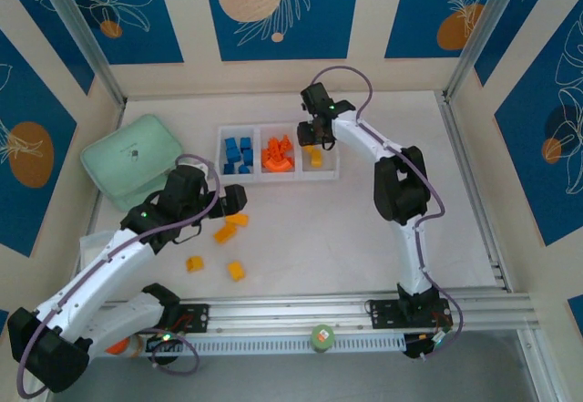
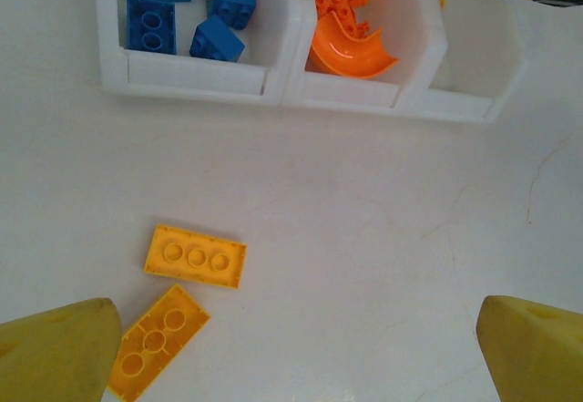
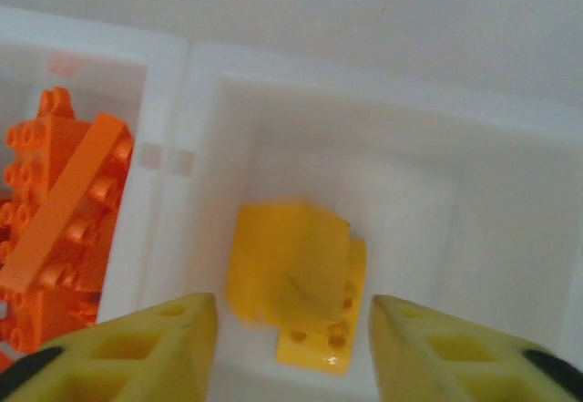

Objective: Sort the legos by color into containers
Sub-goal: Place the lego in the container, then pick up the lego from the bottom-left of the table.

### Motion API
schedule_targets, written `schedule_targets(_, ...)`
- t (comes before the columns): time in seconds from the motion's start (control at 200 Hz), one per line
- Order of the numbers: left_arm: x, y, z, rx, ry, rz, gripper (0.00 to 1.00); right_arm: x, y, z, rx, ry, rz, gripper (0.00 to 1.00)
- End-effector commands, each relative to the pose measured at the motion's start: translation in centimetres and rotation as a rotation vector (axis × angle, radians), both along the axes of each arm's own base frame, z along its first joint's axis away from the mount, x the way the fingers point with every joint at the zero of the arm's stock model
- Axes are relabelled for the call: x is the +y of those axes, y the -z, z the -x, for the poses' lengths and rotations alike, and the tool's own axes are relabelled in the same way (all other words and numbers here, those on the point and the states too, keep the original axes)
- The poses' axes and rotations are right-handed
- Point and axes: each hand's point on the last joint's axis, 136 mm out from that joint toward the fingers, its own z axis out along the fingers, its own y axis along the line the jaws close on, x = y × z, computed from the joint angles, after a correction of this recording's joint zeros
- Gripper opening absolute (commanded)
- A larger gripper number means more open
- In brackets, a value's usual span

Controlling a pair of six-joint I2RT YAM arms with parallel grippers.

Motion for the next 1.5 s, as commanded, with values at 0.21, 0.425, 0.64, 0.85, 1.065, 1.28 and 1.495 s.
schedule_targets(0.21, 0.6, -2.1, -0.6, -0.053, -0.028, 0.005, 0.99, 1.6, -4.3, 2.0, -0.034, -0.044, -0.059, 0.62)
schedule_targets(0.425, 1.4, -1.3, 1.0, -0.019, -0.003, -0.032, 0.99, 3.6, -5.7, 7.5, -0.008, -0.097, -0.112, 0.68)
schedule_targets(0.64, 3.0, -0.1, 2.9, 0.012, -0.023, -0.063, 0.99, 6.2, -4.9, 13.6, 0.045, -0.195, -0.109, 0.74)
schedule_targets(0.85, 4.8, 1.3, 5.1, 0.042, -0.075, -0.069, 0.99, 10.0, -3.4, 19.6, 0.110, -0.296, -0.131, 0.79)
schedule_targets(1.065, 6.7, 1.6, 6.9, 0.053, -0.129, -0.083, 0.99, 14.2, -0.8, 24.8, 0.183, -0.396, -0.155, 0.82)
schedule_targets(1.28, 8.0, 1.3, 8.1, 0.050, -0.157, -0.104, 0.99, 17.6, 1.5, 27.6, 0.230, -0.464, -0.154, 0.83)
schedule_targets(1.495, 8.5, 0.6, 8.4, 0.024, -0.204, -0.059, 0.99, 20.7, 2.8, 28.3, 0.229, -0.491, -0.164, 0.86)
